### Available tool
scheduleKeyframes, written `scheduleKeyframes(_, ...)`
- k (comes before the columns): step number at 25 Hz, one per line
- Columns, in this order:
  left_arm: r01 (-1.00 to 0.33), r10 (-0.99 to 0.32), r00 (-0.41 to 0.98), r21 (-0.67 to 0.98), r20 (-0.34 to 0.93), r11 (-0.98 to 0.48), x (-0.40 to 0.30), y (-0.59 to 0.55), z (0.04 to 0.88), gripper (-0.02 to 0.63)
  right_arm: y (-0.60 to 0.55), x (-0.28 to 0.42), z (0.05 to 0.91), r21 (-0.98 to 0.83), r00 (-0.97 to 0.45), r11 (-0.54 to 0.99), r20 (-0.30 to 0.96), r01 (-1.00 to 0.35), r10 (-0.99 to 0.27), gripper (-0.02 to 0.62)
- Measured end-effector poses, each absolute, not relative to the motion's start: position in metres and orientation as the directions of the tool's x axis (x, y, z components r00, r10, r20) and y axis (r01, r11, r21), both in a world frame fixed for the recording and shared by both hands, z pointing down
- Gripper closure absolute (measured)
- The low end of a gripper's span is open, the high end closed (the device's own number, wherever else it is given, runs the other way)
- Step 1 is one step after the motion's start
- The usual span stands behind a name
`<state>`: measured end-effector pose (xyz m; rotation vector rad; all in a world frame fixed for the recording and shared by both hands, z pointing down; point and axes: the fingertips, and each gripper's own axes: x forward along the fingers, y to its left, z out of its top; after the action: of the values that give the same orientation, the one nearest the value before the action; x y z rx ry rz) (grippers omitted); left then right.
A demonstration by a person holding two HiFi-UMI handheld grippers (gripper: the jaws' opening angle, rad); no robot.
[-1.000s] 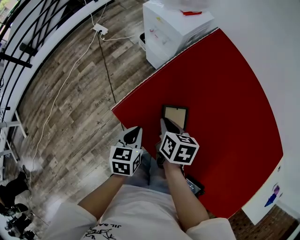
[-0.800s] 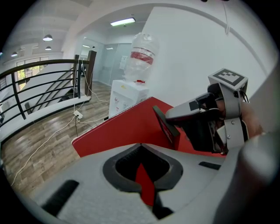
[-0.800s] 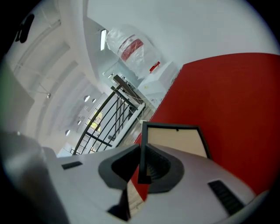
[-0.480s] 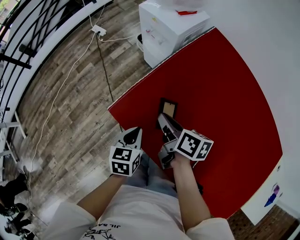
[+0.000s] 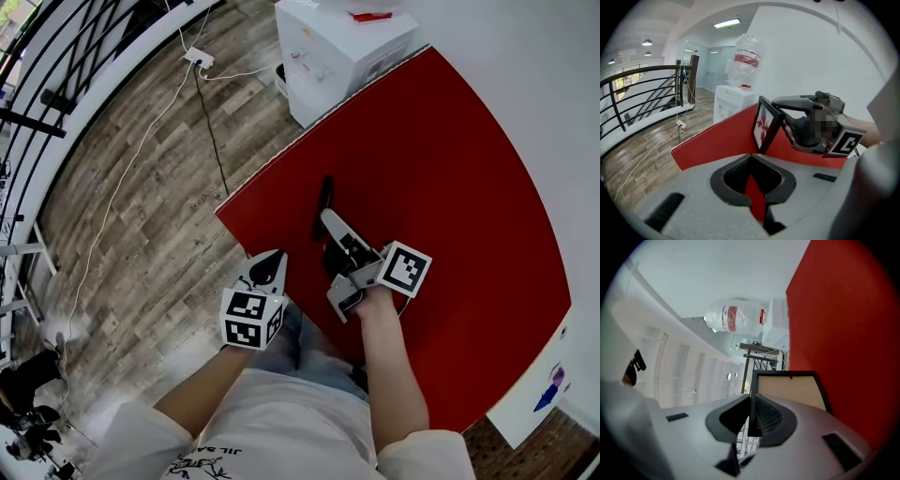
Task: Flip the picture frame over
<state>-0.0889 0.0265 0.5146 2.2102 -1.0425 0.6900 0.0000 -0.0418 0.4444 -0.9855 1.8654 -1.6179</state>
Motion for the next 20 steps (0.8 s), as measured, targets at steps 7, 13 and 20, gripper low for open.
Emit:
scheduleKeyframes(7, -0.795, -0.492, 0.569, 0.287, 0.659, -0.534, -0.081, 0.027, 0.516, 0.600, -0.040, 0.005, 0.450, -0.997, -0.632, 0.040, 0.012, -0.068, -0.775, 0.552)
scheduleKeyframes(13, -0.733, -0.457, 0.646, 0.331, 0.611, -0.594, -0.058, 0.029, 0.513, 0.597, -0.036, 0.015, 0.450, -0.993, -0.653, 0.036, 0.044, -0.108, -0.756, 0.552)
scheduleKeyframes(20, -0.593, -0.382, 0.742, 0.273, 0.551, -0.757, -0.012, 0.022, 0.506, 0.497, -0.031, 0.023, 0.449, -0.990, -0.684, 0.017, 0.085, -0.141, -0.725, 0.552)
